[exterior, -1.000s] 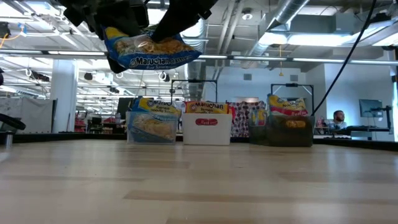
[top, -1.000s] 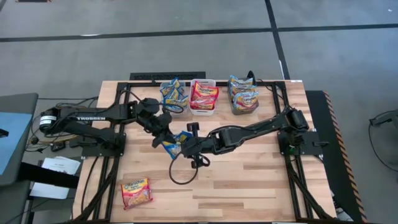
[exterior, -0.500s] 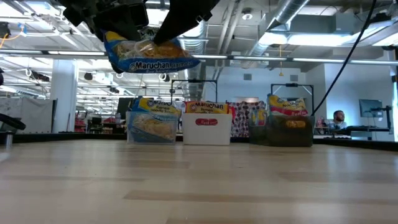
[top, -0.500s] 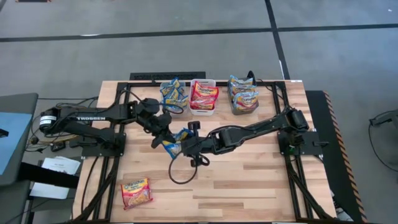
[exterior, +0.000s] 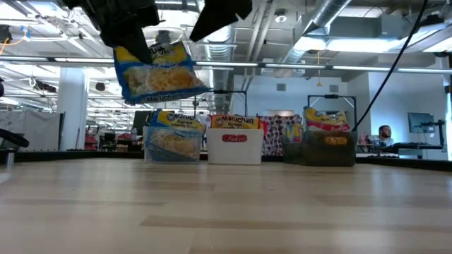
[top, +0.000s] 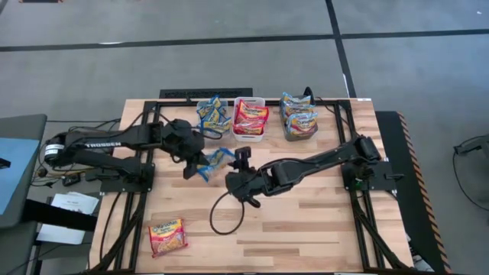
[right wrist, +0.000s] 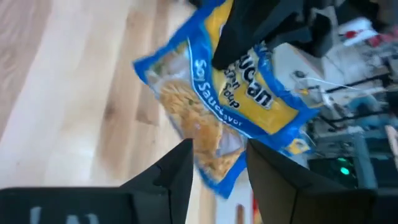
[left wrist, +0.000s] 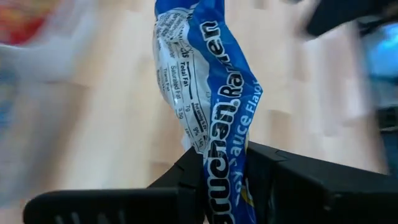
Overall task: Sort Maruchan noodles
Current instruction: Put the blue noodle pack into the transparent bin
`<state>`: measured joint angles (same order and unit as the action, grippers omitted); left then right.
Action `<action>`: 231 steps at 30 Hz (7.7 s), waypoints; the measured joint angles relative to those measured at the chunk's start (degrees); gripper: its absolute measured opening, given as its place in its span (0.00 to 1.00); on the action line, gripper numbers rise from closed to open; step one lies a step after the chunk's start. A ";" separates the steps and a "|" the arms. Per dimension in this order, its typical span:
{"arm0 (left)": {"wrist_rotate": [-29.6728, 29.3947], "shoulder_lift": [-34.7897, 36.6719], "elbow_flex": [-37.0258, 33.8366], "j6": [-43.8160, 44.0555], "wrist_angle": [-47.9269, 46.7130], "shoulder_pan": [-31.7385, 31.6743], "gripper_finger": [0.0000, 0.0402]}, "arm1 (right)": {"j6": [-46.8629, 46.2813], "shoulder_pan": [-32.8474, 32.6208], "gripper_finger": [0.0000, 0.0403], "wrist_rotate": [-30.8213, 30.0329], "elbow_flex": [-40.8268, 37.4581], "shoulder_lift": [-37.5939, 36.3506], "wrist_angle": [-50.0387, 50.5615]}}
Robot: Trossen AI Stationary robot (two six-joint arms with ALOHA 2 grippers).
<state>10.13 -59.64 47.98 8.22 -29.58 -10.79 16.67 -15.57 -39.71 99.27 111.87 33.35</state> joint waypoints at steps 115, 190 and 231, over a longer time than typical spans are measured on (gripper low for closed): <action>-24.29 -19.95 12.51 -36.87 -5.74 -18.20 0.40 | -26.84 -0.73 0.41 -3.08 7.27 0.07 18.78; -27.32 -16.14 16.79 -31.84 -10.17 -18.45 0.40 | -28.68 -0.79 0.41 -1.61 7.25 0.07 20.99; -20.71 -28.47 16.64 -29.90 4.01 -14.64 0.40 | -32.34 2.61 0.41 -6.46 7.25 -4.98 35.62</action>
<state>-10.58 -88.11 64.62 -21.68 -25.56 -25.43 -15.68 -12.96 -46.16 106.52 106.89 68.98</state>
